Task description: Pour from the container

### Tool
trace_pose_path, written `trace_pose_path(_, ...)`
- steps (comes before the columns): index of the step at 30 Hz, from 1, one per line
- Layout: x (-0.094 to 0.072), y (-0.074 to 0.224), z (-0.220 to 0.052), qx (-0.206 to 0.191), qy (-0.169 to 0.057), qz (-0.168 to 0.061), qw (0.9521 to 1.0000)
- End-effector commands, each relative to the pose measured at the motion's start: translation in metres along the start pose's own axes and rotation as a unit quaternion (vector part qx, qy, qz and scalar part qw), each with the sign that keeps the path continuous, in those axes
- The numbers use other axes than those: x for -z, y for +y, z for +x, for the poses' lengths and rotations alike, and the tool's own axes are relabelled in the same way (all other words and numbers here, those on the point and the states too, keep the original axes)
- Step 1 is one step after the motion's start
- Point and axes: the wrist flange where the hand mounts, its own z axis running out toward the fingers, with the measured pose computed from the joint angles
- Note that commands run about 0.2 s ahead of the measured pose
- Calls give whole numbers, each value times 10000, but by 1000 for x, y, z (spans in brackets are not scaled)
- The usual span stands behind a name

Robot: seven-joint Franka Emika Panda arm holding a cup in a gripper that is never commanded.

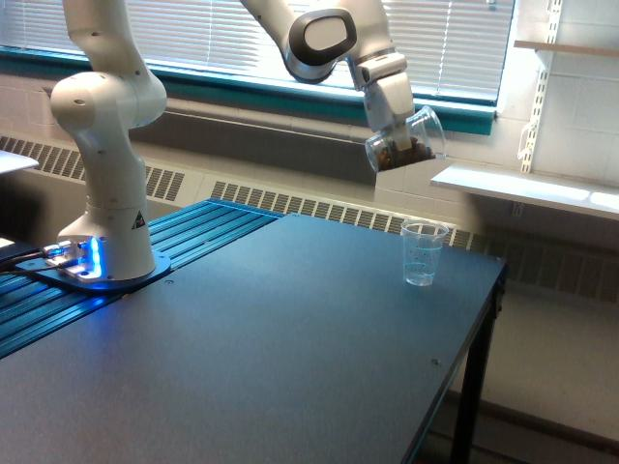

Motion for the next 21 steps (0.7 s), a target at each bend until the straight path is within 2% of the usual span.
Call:
trace_pose_path(1,-6,-8,-11,147,-35,-14,9999)
trace_pose_path(21,-38,-32,-50,576,-354,-136,9976)
